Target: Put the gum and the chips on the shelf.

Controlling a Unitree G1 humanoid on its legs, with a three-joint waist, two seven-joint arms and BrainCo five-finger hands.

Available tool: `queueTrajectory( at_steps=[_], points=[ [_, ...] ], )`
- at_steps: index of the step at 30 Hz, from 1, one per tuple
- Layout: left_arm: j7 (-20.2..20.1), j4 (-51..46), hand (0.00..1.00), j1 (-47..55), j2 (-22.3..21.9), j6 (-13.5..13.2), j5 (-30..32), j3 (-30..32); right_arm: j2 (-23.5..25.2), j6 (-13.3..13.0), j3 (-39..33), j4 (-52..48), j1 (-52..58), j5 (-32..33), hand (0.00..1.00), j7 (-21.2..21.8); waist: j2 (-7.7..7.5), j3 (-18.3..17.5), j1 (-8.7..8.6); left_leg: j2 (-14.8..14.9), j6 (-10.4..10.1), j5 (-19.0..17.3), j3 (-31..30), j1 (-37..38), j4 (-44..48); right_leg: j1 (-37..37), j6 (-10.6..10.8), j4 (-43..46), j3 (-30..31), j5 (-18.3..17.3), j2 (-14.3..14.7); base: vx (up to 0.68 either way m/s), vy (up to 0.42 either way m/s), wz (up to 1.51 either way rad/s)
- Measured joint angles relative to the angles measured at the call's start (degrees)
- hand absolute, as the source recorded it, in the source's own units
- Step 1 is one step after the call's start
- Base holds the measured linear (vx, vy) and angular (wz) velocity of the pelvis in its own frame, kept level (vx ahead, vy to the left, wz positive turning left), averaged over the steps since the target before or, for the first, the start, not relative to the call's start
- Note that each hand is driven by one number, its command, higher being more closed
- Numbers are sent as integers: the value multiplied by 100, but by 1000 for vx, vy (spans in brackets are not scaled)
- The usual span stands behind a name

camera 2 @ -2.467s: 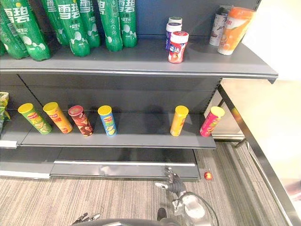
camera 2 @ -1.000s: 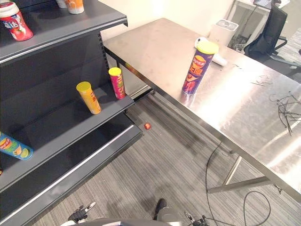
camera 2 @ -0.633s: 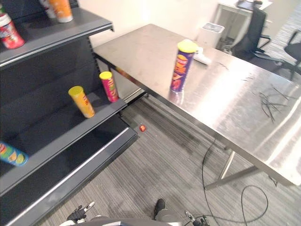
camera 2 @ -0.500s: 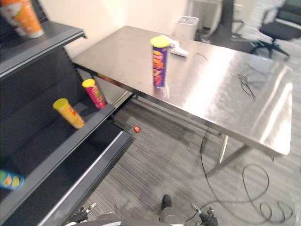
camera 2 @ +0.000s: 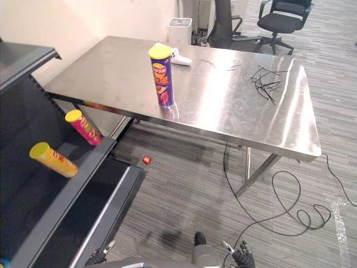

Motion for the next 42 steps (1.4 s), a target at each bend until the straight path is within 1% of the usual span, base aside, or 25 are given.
queueTrajectory(
  at_steps=[3, 5, 7, 9, 11, 13, 15, 19, 21, 22, 23, 24, 25, 26, 27, 28, 31, 33, 36, 37, 38, 39, 40, 41, 42],
  points=[
    [-54, 18, 0, 0, 68, -12, 0, -40, 87, -18, -155, 136, -3, 219, 0, -27, -66, -50, 7, -27, 1, -6, 6, 92, -52, 174, 81, -237, 5, 81, -25, 26, 56, -1],
    [-108, 20, 0, 2, 204, -14, -3, -162, 126, -19, -146, 143, -23, 221, 0, -57, -191, -63, 22, -17, 33, -63, 6, 127, -116, 238, 95, -468, 2, 235, -10, 0, 0, 0],
    [-117, 22, 0, 3, 261, -9, 2, -207, 118, -31, -141, 139, -53, 221, 0, -80, -250, -73, 25, 18, 48, -202, 8, 124, -157, 297, 104, -719, -8, 404, 28, -66, 31, -5],
    [-122, 43, 0, 4, 264, -10, 3, -226, 128, -51, -137, 140, -103, 241, 0, -123, -220, -72, 26, 130, 113, -489, 1, 129, -175, 264, 109, -764, -14, 429, 135, -107, 48, -6],
    [-121, 132, 0, 60, 412, -4, 6, -262, 224, -46, -124, 139, -100, 279, 0, -125, -356, -69, 44, 144, 104, -515, 27, 123, -168, 262, 97, -767, -103, 375, 90, -117, 6, -7],
    [-109, 143, 0, 127, 451, -1, 6, -263, 243, -46, -122, 129, -101, 331, 0, -132, -424, -116, 58, 143, 85, -565, 84, 135, -168, 258, 96, -767, -351, 376, 37, -53, 1, -20],
    [-106, 172, 0, 189, 458, 1, 7, -281, 239, -45, -118, 114, -101, 336, 0, -147, -416, -132, 77, 148, 77, -604, 176, 145, -163, 245, 102, -767, -424, 383, 15, 4, 16, -24],
    [-109, 189, 0, 233, 428, 5, 15, -433, 240, 2, -116, 121, -30, 470, 0, -244, -285, -159, 54, 131, 83, -605, 177, 143, -158, 158, 127, -727, -512, 477, -3, 81, 13, -5],
    [-107, 187, 0, 194, 383, 6, 19, -440, 238, -1, -140, 121, -72, 489, 0, -271, -192, -105, 52, 121, 86, -604, 144, 126, -90, 13, 100, -426, -497, 397, 22, 118, 17, -12],
    [-109, 175, 0, 168, 381, 6, 28, -464, 216, -6, -156, 120, -109, 536, 0, -293, -172, -12, 55, 118, 90, -602, 50, 125, 30, -260, 58, 269, -503, 89, 6, 27, -1, -19],
    [-111, 140, 0, 160, 391, 2, 43, -481, 227, -10, -157, 116, -127, 609, 0, -315, -229, 65, 65, 103, 101, -605, 7, 170, 60, -627, -102, 1161, -539, -197, -25, 4, -6, -16],
    [-111, 136, 0, 158, 398, 3, 79, -482, 233, -12, -157, 114, -130, 634, 0, -322, -248, 79, 66, 100, 111, -611, 14, 191, 61, -717, -152, 1395, -561, -252, -28, -21, 0, -14],
    [-110, 118, 0, 120, 434, 15, 220, -482, 285, -15, -157, 107, -147, 706, 0, -355, -290, 171, 57, 50, 163, -645, 27, 374, 46, -1019, -235, 2283, -692, -358, -126, -38, 10, -6],
    [-109, 110, 0, 118, 444, 28, 239, -470, 315, -15, -152, 92, -153, 708, 0, -370, -362, 217, 55, 18, 239, -723, 42, 445, 36, -1156, -220, 2606, -763, -370, -216, -40, 20, -7],
    [-109, 94, 0, 111, 450, 43, 238, -445, 329, -15, -152, 68, -165, 706, 0, -370, -347, 244, 54, 26, 253, -761, 49, 485, 35, -1174, -216, 2674, -807, -372, -267, -76, 14, -17],
    [-107, 16, 0, 120, 441, 97, 230, -334, 360, -15, -146, 7, -175, 705, 0, -367, -412, 314, 71, 4, 319, -815, 129, 524, 46, -1193, -200, 2675, -816, -382, -333, -110, 21, -29],
    [-82, -56, 0, 161, 382, 109, 202, -112, 435, -1, -236, -47, -125, 697, 0, -369, -381, 346, 131, 102, 374, -946, 194, 427, 288, -1186, -202, 2469, -869, -474, -395, -89, 16, -13],
    [-85, -113, 0, 196, 283, 144, 190, 53, 447, 3, -319, -84, -38, 690, 0, -373, -291, 338, 173, 351, 271, -1112, 178, 336, 564, -1150, -179, 2173, -863, -455, -401, 6, 5, 3],
    [-94, -280, 0, 328, 208, 223, 188, 397, 532, 17, -252, -285, 174, 570, 0, -377, -386, 291, 207, 639, -31, -1316, 46, 339, 767, -1036, -32, 1871, -792, -359, -527, 147, -144, 14],
    [-95, -327, 0, 355, 208, 225, 189, 456, 568, 30, -233, -292, 244, 486, 0, -379, -448, 241, 213, 718, -168, -1377, -35, 350, 775, -948, 44, 1865, -861, -311, -614, 229, -276, 36],
    [-96, -342, 0, 365, 193, 222, 190, 503, 579, 44, -223, -300, 257, 469, 0, -380, -456, 207, 220, 760, -252, -1407, -83, 350, 773, -921, 300, 1883, -931, -481, -651, 256, -317, 31],
    [-91, -336, 0, 366, 84, 231, 190, 557, 493, 101, -240, -343, 233, 460, 0, -393, -299, 169, 202, 968, -362, -1385, -114, 349, 736, -961, 260, 2053, -1070, -616, -528, 218, -244, 30],
    [-97, -340, 0, 400, 28, 224, 203, 625, 491, 131, -238, -467, 235, 440, 0, -417, -279, 86, 193, 1059, -504, -1182, -135, 356, 660, -1007, 130, 2276, -1227, -858, -465, 261, -298, 33],
    [-95, -341, 0, 413, -39, 218, 205, 734, 473, 132, -245, -509, 162, 436, 0, -420, -256, 69, 197, 1113, -532, -887, -172, 340, 612, -1054, 2, 2468, -1320, -985, -455, 242, -307, 34],
    [-94, -341, 0, 415, -53, 215, 205, 762, 447, 134, -261, -510, 122, 433, 0, -417, -253, 64, 195, 1124, -510, -713, -214, 321, 608, -1036, -47, 2508, -1366, -1017, -457, 261, -401, 32]
  ],
)
